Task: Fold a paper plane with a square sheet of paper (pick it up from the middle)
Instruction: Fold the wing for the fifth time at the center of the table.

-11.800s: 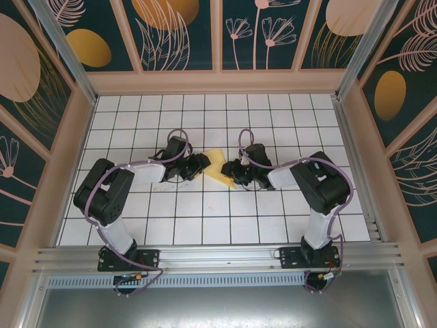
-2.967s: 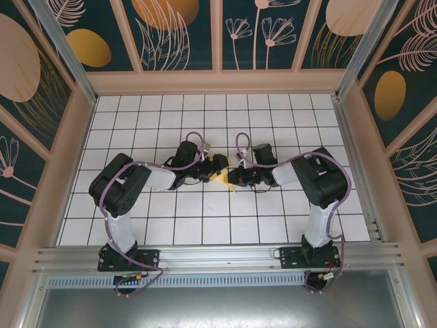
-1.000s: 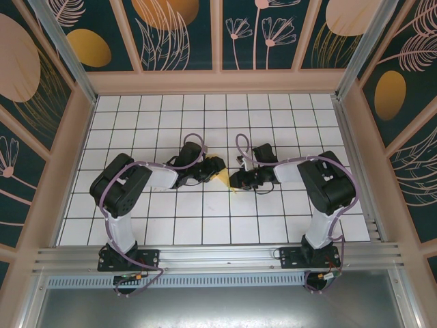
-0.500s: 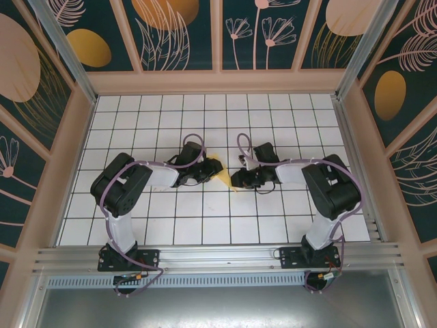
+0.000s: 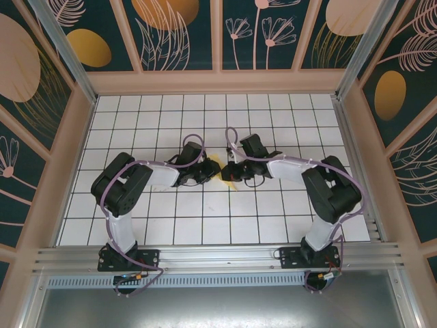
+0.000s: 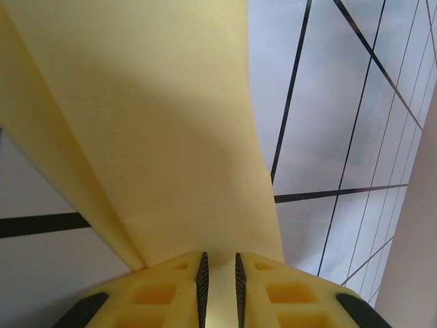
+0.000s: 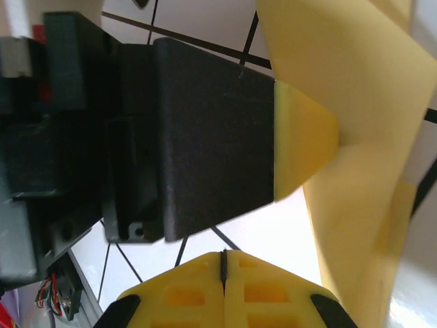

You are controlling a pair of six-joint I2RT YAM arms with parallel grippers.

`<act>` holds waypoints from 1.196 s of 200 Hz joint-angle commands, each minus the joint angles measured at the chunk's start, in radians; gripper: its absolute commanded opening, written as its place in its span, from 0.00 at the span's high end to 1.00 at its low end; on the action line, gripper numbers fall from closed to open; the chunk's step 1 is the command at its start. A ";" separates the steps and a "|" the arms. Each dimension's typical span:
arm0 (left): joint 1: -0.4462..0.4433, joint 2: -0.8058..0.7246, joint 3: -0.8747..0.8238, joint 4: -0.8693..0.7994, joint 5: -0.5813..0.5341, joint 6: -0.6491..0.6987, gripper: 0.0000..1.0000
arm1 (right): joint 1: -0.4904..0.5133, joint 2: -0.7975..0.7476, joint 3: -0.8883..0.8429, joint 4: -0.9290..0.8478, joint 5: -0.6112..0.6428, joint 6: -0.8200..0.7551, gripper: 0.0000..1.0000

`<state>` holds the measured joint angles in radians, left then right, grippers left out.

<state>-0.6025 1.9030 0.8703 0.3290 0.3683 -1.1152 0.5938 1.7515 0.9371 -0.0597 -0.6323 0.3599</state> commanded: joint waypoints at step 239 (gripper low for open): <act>0.012 0.074 -0.014 -0.238 -0.158 0.057 0.84 | -0.017 0.020 -0.060 -0.146 0.063 -0.059 0.96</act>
<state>-0.6033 1.9072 0.8906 0.2760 0.3527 -1.1015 0.5896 1.8011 0.9161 -0.1390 -0.5690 0.3199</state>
